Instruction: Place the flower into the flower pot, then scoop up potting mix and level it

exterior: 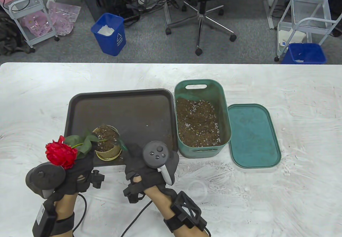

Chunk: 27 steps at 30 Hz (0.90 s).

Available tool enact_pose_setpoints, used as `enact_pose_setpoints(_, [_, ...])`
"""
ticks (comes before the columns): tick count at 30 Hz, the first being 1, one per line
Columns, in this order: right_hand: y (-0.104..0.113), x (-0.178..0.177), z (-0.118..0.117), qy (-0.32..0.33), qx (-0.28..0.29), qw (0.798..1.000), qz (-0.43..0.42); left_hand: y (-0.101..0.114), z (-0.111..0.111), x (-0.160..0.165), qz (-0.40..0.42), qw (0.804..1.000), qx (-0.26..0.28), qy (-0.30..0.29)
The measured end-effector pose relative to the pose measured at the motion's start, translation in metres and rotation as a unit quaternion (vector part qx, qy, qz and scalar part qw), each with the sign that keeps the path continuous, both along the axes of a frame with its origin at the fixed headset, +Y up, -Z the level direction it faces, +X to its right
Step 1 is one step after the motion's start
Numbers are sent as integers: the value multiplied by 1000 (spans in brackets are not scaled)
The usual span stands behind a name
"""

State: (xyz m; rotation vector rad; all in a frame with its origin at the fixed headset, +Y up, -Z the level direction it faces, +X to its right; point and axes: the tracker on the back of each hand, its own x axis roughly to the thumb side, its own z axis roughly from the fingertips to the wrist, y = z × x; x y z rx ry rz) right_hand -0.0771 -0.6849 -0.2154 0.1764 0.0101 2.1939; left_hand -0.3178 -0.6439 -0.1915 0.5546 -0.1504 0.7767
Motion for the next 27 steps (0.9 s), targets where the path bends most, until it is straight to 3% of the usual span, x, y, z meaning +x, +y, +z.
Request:
enact_pose_setpoints(10, [-6, -14, 8, -8, 116, 987, 111, -1, 0, 1, 3, 1000, 0, -3])
enact_pose_setpoints(23, [-13, -32, 24, -14, 244, 942, 230, -1, 1, 3, -4, 1000, 1, -5])
enact_pose_setpoints(27, [-1, -31, 33, -32, 279, 927, 248, -1, 1, 3, -10, 1000, 2, -6])
